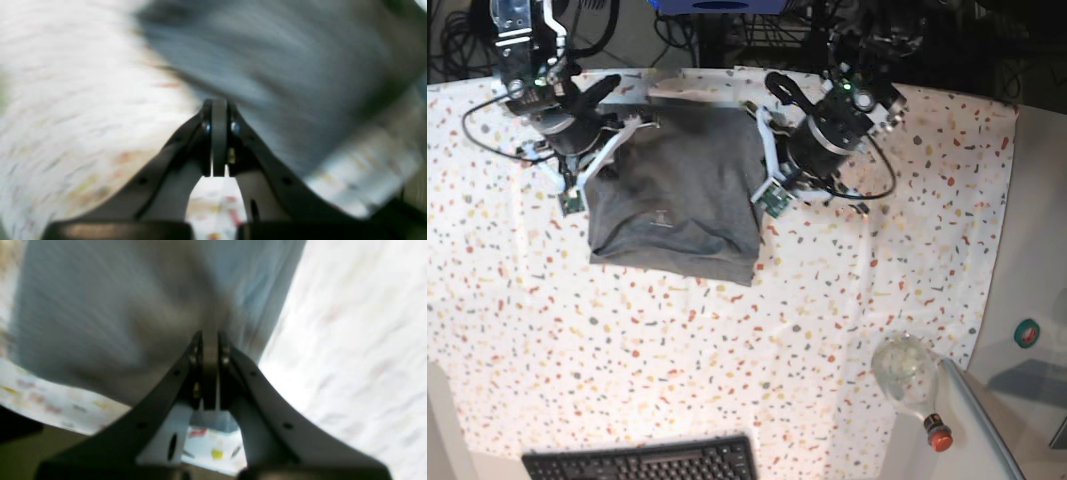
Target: Layout the t-shirt on the table in an organized manner, then fold the t-shirt properly
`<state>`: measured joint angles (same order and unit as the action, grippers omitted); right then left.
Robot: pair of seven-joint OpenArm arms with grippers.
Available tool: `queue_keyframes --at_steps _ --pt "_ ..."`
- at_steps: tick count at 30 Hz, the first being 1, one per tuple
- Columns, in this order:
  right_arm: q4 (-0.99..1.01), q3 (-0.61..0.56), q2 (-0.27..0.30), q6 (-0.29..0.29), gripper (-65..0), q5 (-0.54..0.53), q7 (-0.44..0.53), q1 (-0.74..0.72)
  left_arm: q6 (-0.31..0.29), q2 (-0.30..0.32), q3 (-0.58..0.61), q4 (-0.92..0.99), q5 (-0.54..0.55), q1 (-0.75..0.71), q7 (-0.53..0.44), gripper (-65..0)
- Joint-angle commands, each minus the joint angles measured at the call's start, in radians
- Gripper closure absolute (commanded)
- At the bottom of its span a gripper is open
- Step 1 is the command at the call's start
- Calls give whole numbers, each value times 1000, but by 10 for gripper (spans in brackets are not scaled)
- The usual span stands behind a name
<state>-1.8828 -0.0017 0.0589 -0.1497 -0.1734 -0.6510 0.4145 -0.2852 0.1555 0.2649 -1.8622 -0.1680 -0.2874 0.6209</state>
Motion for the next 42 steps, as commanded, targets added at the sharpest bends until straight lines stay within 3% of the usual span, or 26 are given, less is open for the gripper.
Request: queue_keyframes --at_steps 1,7,10,16,25,31,36,40,42 --pt "-71 19 20 3 0 4 -16 19 -1 22 -11 -52 15 -23 -9 0" --pt "-140 154 29 3 0 2 -224 126 -1 132 -23 -132 54 -191 -14 0" --pt "-139 240 29 3 0 1 -218 217 1 164 -34 -133 55 -290 -28 0" --pt "-125 392 29 2 0 -21 -220 367 1 172 -48 -129 55 -470 -124 0" --pt "157 296 35 2 0 -162 -235 452 4 207 66 -96 43 -527 -126 0" --pt "268 223 37 2 0 -177 -128 439 5 207 58 40 45 -540 -128 0" --pt "391 217 37 2 0 -177 -92 393 5 200 66 253 55 -485 -135 0" --pt "697 216 42 2 0 -176 -48 258 5 149 55 522 55 -373 -141 0" --pt "912 216 72 2 0 -176 -20 162 5 121 53 703 55 -296 -190 0"
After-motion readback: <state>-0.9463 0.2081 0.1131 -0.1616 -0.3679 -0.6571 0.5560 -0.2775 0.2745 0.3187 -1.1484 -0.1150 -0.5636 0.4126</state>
